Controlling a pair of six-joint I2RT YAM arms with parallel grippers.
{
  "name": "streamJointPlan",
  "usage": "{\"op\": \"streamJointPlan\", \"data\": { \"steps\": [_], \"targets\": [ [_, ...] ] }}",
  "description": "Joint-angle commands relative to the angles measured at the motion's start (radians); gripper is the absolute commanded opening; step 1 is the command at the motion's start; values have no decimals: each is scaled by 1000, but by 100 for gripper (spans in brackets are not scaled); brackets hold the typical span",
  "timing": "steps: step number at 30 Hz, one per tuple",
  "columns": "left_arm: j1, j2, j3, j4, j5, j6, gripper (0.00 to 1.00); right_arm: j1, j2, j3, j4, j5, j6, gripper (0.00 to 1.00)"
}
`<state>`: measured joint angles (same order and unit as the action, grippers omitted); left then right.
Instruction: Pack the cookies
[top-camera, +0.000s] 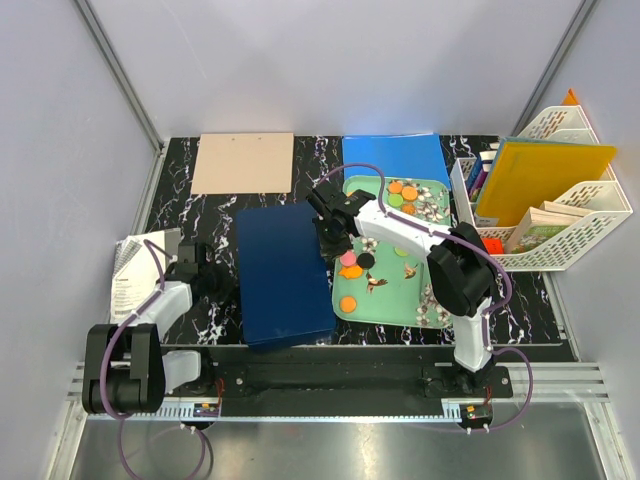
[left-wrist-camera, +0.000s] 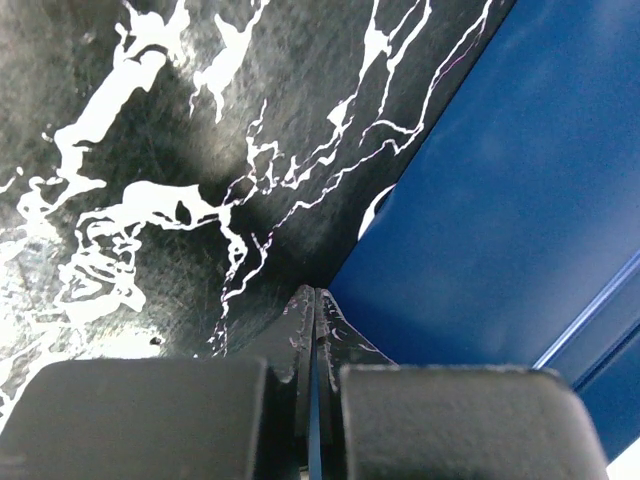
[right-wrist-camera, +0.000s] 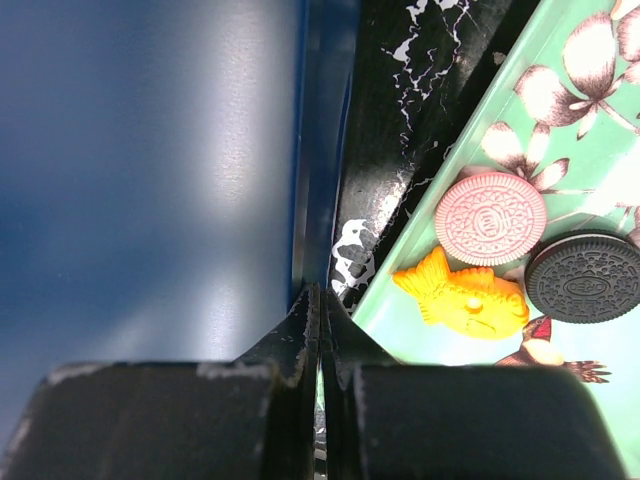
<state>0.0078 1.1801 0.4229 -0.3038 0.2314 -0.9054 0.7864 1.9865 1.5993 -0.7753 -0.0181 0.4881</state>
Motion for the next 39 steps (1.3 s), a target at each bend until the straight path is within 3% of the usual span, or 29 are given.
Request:
{"op": "streamJointPlan", "data": {
  "steps": [1,10,13,15,17,18,26,39],
  "targets": [
    [-12,44,-27,11,46,8,0,51,-55,54,128,-146,21,0],
    [-9,20,71,-101,-39,39,1,48,-87,51,140,-137,-8,0],
    [29,-8,111,-170,-104,53,23,50,-86,47,139,-140,-9,0],
    [46,-39,123,-196,-128,59,45,50,-84,44,137,-140,-9,0],
    [69,-57,137,-222,-158,62,56,50,-83,42,136,-135,-14,0],
    [75,-62,143,-231,-167,66,66,50,-84,41,136,-134,-16,0],
    [116,-80,171,-314,-256,40,98,50,-77,41,128,-125,-34,0],
    [224,-31,227,-396,-349,-44,99,40,-71,17,123,-118,-40,0]
  ]
}}
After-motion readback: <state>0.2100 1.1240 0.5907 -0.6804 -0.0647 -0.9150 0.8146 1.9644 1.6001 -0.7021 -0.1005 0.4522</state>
